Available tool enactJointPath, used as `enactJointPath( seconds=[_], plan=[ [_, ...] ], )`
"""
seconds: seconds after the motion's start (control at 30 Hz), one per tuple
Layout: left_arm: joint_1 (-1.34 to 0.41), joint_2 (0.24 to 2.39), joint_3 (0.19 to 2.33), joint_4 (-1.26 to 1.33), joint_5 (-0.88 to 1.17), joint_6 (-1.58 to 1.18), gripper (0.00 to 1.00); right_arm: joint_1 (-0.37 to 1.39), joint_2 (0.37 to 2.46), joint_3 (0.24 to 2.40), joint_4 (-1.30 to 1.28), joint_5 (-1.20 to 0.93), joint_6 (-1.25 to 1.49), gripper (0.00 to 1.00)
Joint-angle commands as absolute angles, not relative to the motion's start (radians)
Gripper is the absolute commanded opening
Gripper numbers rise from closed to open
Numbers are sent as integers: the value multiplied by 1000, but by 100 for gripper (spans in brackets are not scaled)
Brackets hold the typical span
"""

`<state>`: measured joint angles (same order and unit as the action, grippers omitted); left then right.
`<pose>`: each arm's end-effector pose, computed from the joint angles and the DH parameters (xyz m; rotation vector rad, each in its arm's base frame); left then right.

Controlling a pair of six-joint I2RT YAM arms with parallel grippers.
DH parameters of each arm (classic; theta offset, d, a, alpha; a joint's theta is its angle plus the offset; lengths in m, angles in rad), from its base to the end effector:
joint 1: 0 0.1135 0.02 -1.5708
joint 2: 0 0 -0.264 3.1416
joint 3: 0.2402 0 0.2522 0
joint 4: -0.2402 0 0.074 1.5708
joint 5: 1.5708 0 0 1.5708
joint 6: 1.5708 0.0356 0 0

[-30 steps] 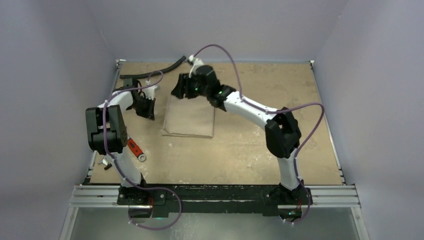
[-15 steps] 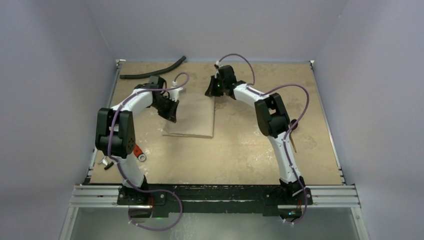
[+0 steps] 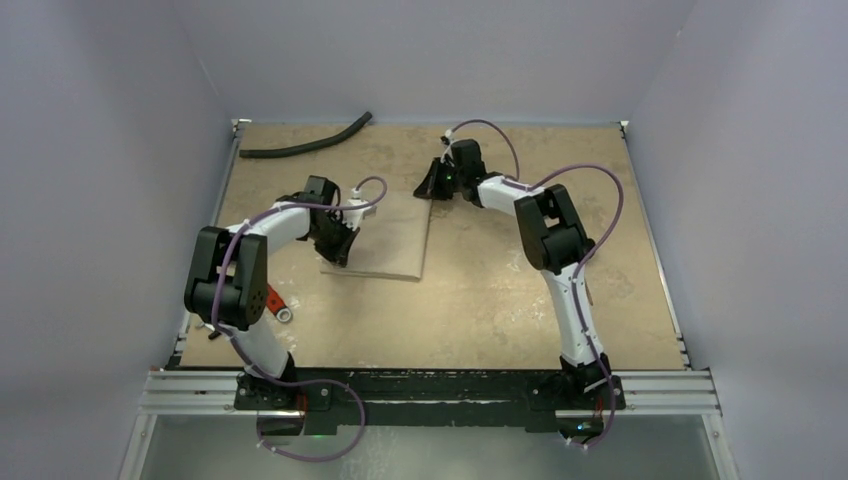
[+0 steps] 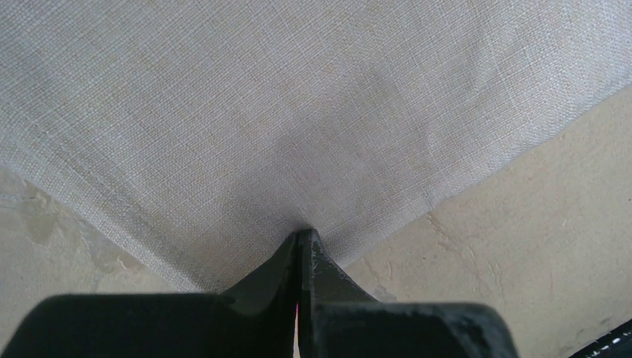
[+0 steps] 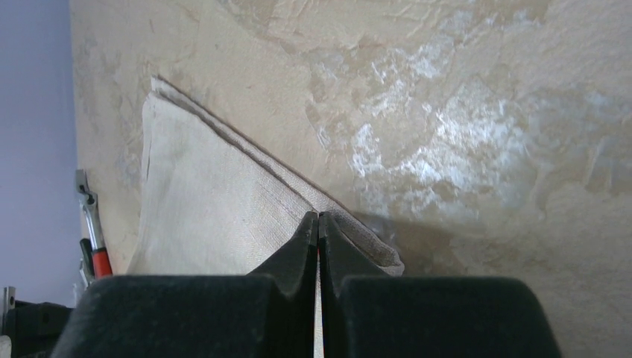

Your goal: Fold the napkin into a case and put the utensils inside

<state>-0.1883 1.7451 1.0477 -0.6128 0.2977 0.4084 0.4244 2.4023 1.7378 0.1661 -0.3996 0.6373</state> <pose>0.3123 -0.0701 0.1578 0.8840 2.6856 -0.3807 0.4852 0.2345 0.1365 -0.0293 2.2029 1.0400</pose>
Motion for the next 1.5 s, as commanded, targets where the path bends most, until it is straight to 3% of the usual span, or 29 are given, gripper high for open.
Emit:
enactJointPath(
  seconds=[0.0, 0.07, 0.2, 0.4, 0.67, 0.9, 1.33, 1.47],
  plan=[
    [-185, 1744, 983, -593, 187, 458, 0, 398, 2324, 1657, 183, -366, 631, 0],
    [-185, 1742, 973, -583, 190, 459, 0, 392, 2256, 1615, 219, -359, 624, 1],
    [-186, 1749, 962, -561, 190, 464, 0, 392, 2129, 1516, 334, -353, 619, 20],
    [-186, 1748, 958, -545, 173, 473, 0, 437, 2067, 1388, 423, -384, 652, 24],
    [-186, 1732, 966, -550, 155, 478, 0, 460, 2188, 1368, 381, -371, 673, 13],
    [-186, 1702, 948, -533, 118, 496, 0, 457, 2174, 1293, 327, -228, 673, 0],
    [-187, 1795, 1055, -495, 159, 464, 0, 462, 1749, 679, 461, -48, 801, 0],
    [-187, 1792, 1082, -532, 239, 441, 0, 462, 1691, 638, 434, -37, 788, 0]
  ],
)
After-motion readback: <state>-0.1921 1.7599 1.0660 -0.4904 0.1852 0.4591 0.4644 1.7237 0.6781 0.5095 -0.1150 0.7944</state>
